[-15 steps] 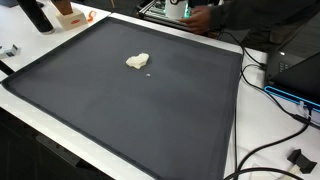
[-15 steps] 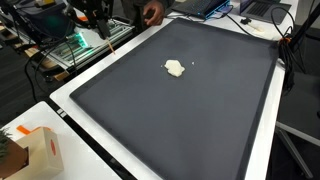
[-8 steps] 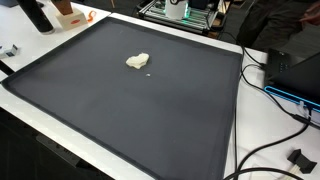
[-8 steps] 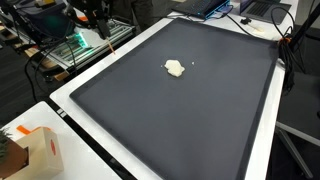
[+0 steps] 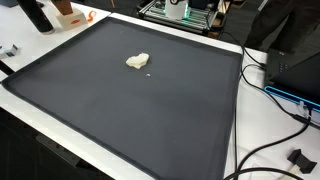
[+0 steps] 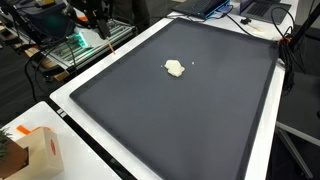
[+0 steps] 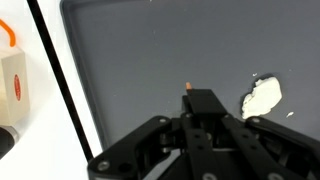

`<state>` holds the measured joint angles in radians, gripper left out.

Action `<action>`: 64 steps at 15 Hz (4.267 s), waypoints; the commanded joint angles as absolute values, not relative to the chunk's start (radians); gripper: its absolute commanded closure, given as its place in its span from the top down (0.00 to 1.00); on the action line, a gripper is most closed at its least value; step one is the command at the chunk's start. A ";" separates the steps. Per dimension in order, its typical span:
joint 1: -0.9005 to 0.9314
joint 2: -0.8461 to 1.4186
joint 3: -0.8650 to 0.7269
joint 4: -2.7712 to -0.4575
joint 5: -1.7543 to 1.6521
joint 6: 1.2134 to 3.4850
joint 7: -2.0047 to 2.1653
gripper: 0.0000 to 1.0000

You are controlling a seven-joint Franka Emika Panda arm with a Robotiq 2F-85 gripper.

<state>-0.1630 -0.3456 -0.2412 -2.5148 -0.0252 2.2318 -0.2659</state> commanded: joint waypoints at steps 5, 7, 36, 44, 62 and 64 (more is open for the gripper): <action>-0.104 -0.313 -0.231 -2.533 0.041 2.241 -0.336 0.03; -0.069 -0.289 -0.225 -2.541 0.096 2.244 -0.368 0.03; -0.061 0.243 -0.067 -2.264 1.054 2.162 -0.922 0.03; -0.075 0.298 -0.054 -2.217 1.130 2.186 -0.913 0.03; -0.071 0.285 -0.065 -2.219 1.317 2.270 -0.895 0.03; -0.066 0.274 -0.063 -2.230 1.331 2.306 -0.892 0.03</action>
<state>-0.0691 0.2933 -0.0715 -2.2051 1.2883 2.2518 -0.9018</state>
